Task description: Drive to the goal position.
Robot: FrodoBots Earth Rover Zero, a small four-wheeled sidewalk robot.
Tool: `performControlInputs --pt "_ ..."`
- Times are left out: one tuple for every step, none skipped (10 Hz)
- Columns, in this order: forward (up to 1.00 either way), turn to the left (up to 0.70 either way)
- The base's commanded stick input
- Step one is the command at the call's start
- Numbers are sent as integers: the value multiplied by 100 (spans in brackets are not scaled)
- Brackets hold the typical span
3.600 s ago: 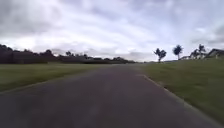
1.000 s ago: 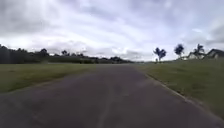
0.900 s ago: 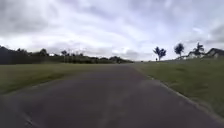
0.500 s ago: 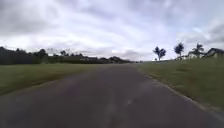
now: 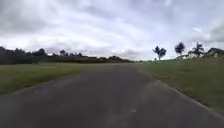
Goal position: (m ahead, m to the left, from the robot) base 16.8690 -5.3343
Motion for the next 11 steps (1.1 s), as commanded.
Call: performControlInputs --pt "70 0" --pt "70 0" --pt "70 0" --pt "70 0" --pt "70 0" --pt "70 0" --pt "70 0" --pt "70 0" --pt "70 -1" --pt "70 -2" --pt "70 -1"
